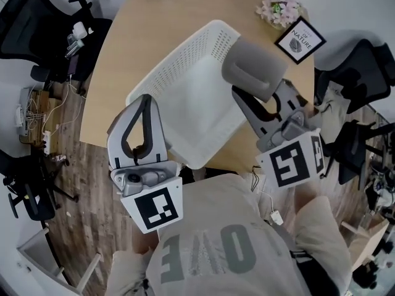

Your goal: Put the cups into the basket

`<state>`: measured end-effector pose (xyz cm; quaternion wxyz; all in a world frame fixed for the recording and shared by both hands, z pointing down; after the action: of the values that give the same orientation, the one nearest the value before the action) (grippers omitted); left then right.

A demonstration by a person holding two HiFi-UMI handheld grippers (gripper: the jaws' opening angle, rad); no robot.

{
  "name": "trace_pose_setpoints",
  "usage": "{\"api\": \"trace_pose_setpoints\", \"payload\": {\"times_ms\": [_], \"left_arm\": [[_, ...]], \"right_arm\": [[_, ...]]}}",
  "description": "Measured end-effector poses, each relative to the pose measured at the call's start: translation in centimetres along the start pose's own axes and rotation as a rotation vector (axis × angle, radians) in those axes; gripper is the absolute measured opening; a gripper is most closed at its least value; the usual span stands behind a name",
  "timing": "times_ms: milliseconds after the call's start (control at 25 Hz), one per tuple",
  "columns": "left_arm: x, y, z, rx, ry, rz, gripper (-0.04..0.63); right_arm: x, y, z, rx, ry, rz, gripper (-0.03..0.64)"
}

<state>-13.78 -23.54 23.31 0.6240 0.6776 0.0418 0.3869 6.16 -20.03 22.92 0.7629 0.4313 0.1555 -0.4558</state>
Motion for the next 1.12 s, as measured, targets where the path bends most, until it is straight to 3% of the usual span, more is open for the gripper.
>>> {"api": "trace_pose_setpoints", "payload": {"times_ms": [320, 520, 720, 920, 1120], "left_arm": [[0.8, 1.7, 0.7, -0.041, 0.013, -0.01, 0.009], [0.5, 3.1, 0.7, -0.074, 0.005, -0.041, 0.009], [-0.3, 4.3, 0.4, -0.095, -0.011, -0.132, 0.009], [-1.6, 6.0, -0.1, -0.129, -0.062, -0.152, 0.009], [-2.5, 7.4, -0.5, -0.164, -0.086, -0.151, 0.009]], "right_arm": [[-3.1, 1.9, 6.8, -0.27, -0.37, -0.507, 0.044], [-6.0, 3.7, 11.8, -0.393, -0.53, -0.734, 0.044], [-9.7, 5.7, 16.3, -0.464, -0.683, -0.833, 0.044], [-13.1, 8.4, 19.6, -0.53, -0.702, -0.998, 0.043], [-15.3, 9.7, 21.2, -0.576, -0.743, -1.032, 0.043]]}}
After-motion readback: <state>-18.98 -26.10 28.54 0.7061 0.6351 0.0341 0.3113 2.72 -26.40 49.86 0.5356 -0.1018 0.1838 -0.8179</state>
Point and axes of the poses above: the fingertips, and each gripper's own axes: z forward along the fingers, x to its right, y out of its underside, the point moved 8 cm from there along -z, backward along the fingers, and after that the axes turned 8 degrees about -x, right-handed, at the moved point
